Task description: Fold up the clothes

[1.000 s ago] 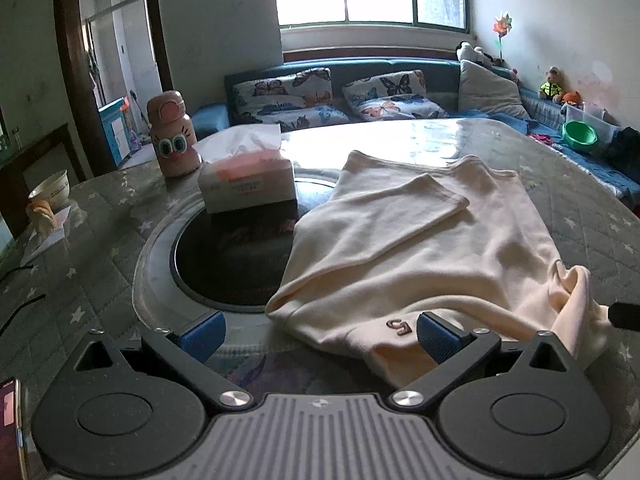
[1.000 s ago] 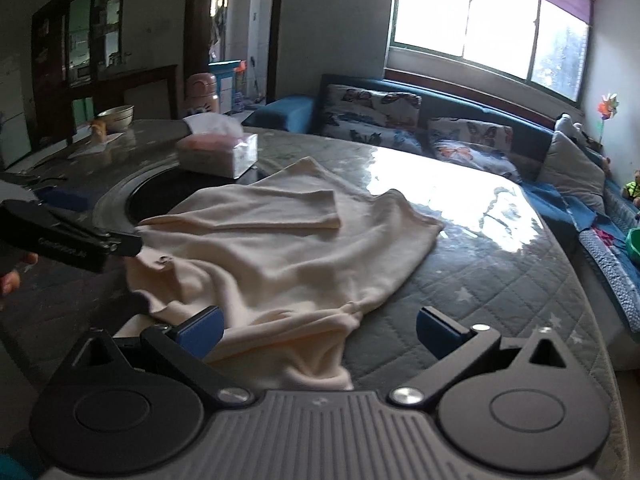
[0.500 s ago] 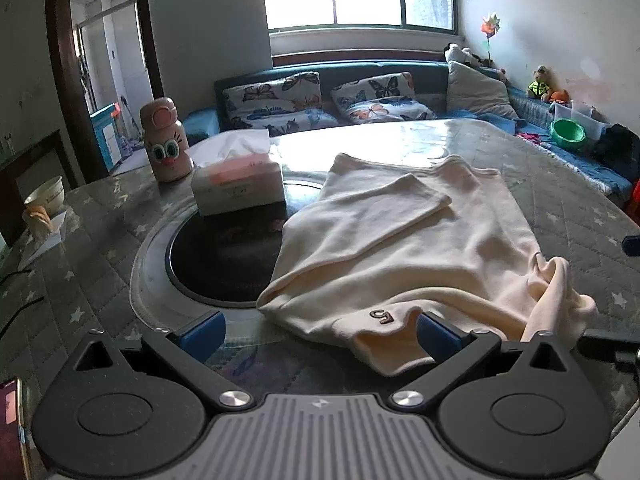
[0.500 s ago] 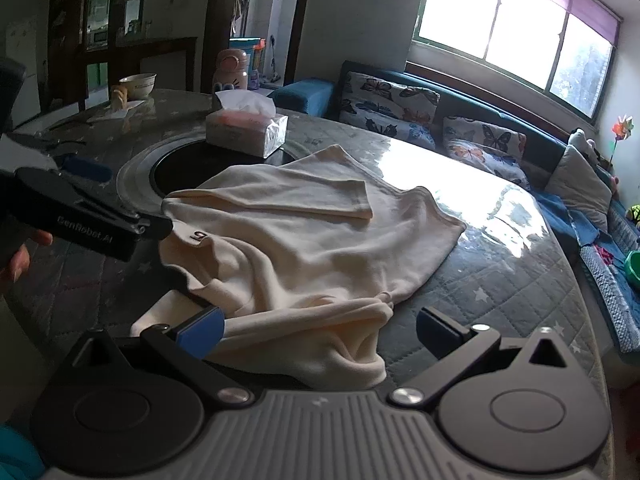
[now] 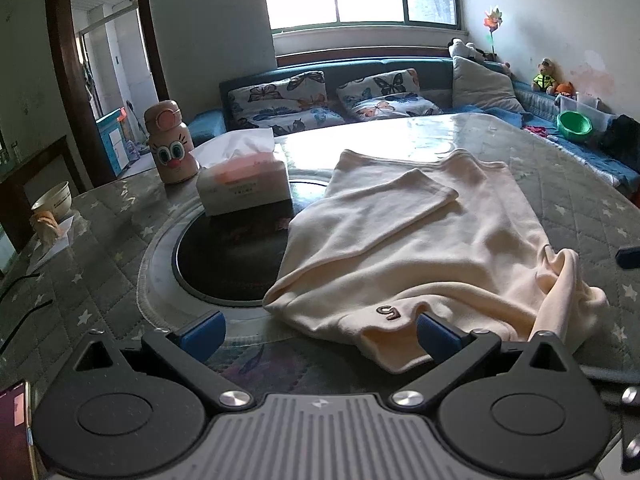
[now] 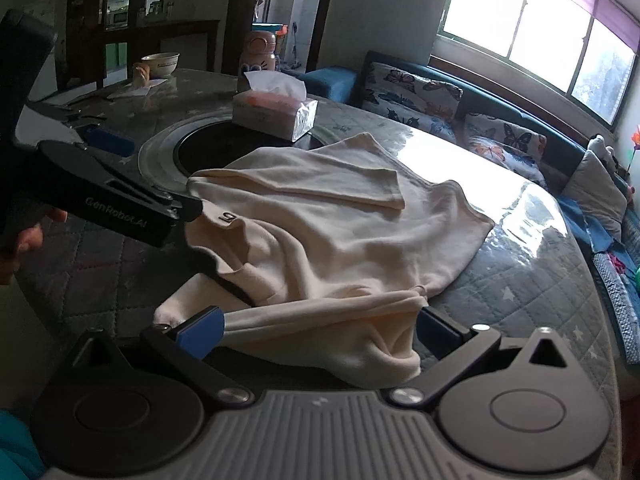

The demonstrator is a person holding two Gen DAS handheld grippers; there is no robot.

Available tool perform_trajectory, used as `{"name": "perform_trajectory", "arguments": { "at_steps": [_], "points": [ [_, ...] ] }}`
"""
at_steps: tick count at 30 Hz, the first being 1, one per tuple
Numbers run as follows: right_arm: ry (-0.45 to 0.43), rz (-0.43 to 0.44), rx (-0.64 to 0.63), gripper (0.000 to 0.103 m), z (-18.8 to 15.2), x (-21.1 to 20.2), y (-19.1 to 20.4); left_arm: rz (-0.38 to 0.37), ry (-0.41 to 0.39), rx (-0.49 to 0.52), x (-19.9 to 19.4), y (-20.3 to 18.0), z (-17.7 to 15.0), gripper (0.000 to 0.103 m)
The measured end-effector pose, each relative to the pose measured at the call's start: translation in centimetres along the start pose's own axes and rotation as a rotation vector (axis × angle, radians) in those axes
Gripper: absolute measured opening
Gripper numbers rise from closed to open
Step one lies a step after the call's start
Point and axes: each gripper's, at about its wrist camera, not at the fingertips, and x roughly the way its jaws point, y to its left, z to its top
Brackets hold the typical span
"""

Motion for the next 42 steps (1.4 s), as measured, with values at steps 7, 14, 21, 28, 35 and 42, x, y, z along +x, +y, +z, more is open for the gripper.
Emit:
{"name": "perform_trajectory", "arguments": {
  "at_steps": [7,14,21,28,35,42],
  "points": [
    [0.004,0.058,-0.019,0.101,-0.2,0.5,0.8,0.018,0.01,0.001,0.7,0.1,1.0,0.103],
    [0.018,0.132,-0.055,0.088,0.0,1.7,2.3,0.048,0.05,-0.013,2.4,1.2,1.5,0.103],
    [0.083,0.158,-0.091,0.046,0.4,3.8,2.7,0.034,0.07,0.001,3.4,1.5,2.2,0.103],
    [0.143,0.133,-0.064,0.01,0.9,3.3,-0.5,0.001,0.09,0.028,4.9,1.0,2.4,0.103],
    [0.163,0.171,0.02,0.053,1.1,3.3,-1.1,-0.034,0.106,0.047,5.3,0.3,2.0,0.103],
    [0.194,0.164,-0.054,0.011,0.5,3.7,0.7,-0.073,0.095,0.067,4.4,-0.2,1.8,0.103]
  ]
}}
